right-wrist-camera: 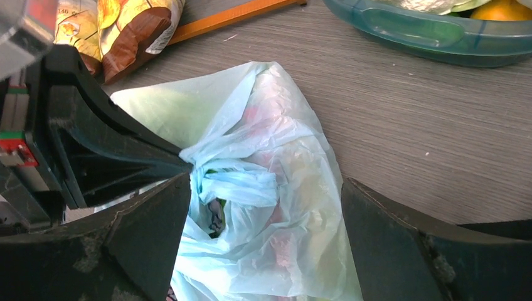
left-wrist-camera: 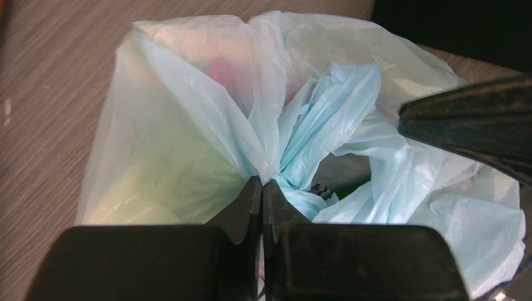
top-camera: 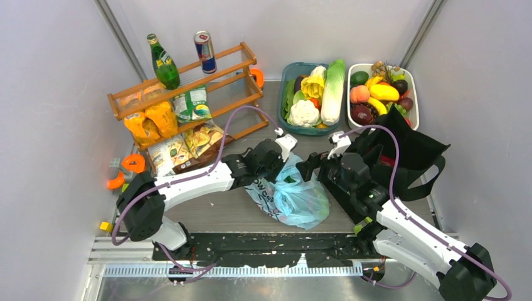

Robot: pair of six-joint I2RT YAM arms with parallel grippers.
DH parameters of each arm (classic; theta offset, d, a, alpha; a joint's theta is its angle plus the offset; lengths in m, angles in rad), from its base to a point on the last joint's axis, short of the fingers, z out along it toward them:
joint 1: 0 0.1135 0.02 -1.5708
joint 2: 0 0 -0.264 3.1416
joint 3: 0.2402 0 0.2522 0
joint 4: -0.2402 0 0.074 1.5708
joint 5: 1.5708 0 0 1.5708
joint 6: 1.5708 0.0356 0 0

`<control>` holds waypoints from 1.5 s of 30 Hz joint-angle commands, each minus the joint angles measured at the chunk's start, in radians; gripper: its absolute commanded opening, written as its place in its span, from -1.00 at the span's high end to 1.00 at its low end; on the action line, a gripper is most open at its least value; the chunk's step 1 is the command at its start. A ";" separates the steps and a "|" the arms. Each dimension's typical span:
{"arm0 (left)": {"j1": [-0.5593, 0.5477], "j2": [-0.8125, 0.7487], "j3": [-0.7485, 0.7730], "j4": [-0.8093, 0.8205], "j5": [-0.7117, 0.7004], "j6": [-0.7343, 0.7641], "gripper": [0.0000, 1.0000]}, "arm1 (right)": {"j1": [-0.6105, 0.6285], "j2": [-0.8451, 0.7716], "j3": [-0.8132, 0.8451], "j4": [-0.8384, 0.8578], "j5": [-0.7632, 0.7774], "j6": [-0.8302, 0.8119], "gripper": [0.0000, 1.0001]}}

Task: Untie the knot of the grocery bags and take out the mixed food
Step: Untie the takeout bag at the center of the board.

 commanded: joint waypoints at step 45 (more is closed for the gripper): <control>0.135 -0.484 -0.189 -0.165 -0.156 -0.106 -0.26 | 0.533 0.348 0.208 0.106 0.348 0.053 -0.63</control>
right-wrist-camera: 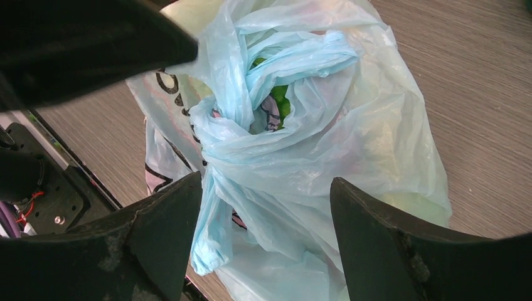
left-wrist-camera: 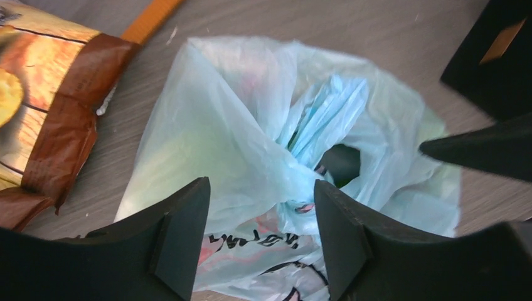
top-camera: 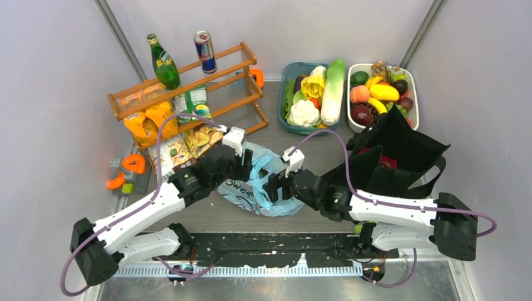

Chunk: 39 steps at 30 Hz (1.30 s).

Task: Untie the knot of the grocery bags and take out the mixed food
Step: Untie the takeout bag at the center of the board.

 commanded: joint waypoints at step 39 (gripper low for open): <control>0.041 0.093 0.015 0.013 -0.107 0.060 1.00 | -0.040 0.207 0.164 -0.120 0.195 0.041 0.90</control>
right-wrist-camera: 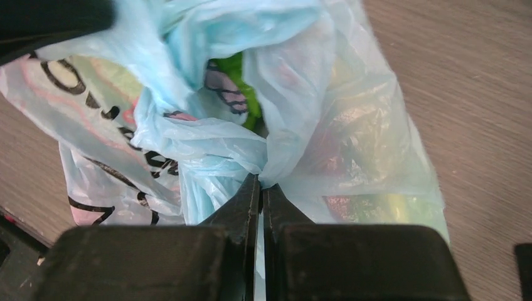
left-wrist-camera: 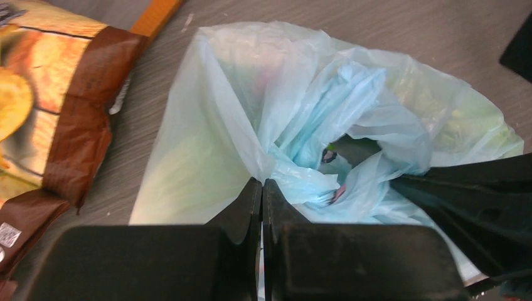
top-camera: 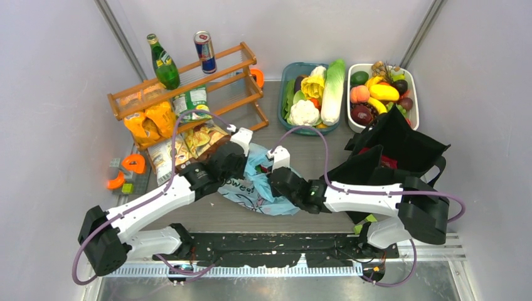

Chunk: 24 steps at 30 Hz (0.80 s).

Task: Untie the knot of the grocery bags and take out the mixed food
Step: Untie the takeout bag at the center of the board.

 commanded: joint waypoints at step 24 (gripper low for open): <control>0.176 -0.315 -0.016 0.069 0.288 0.121 -0.39 | -0.290 -0.253 -0.173 0.083 -0.121 -0.071 0.90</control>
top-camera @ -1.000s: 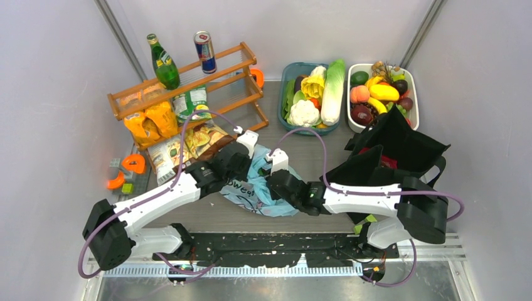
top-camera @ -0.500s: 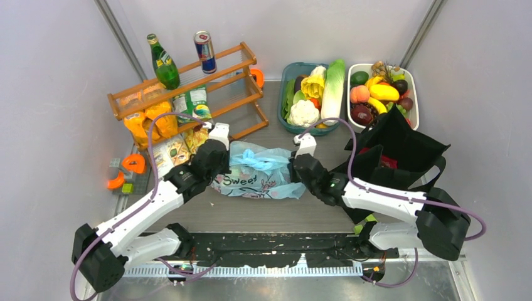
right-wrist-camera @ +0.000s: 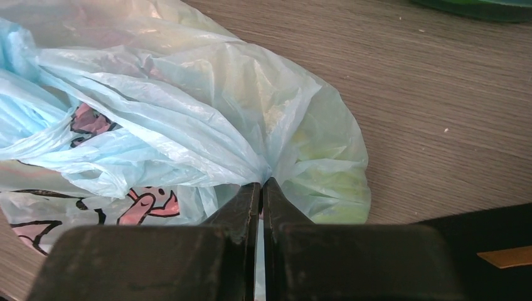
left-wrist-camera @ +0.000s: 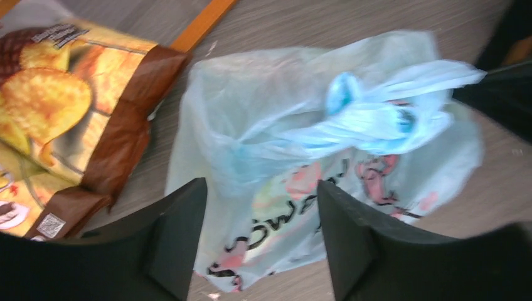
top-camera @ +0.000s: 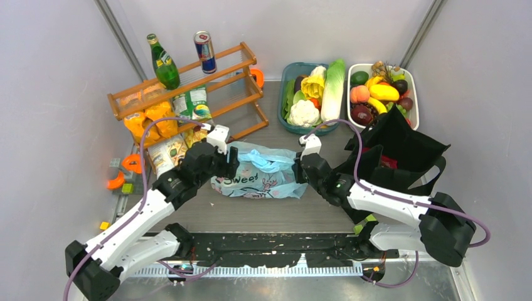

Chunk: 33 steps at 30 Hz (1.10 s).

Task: Untie the knot of the grocery bags and take out the mixed food
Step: Untie the takeout bag at the center of the board.

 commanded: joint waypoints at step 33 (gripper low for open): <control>-0.119 0.229 0.261 0.060 -0.018 0.007 -0.59 | -0.016 -0.119 -0.084 0.095 -0.092 0.036 0.90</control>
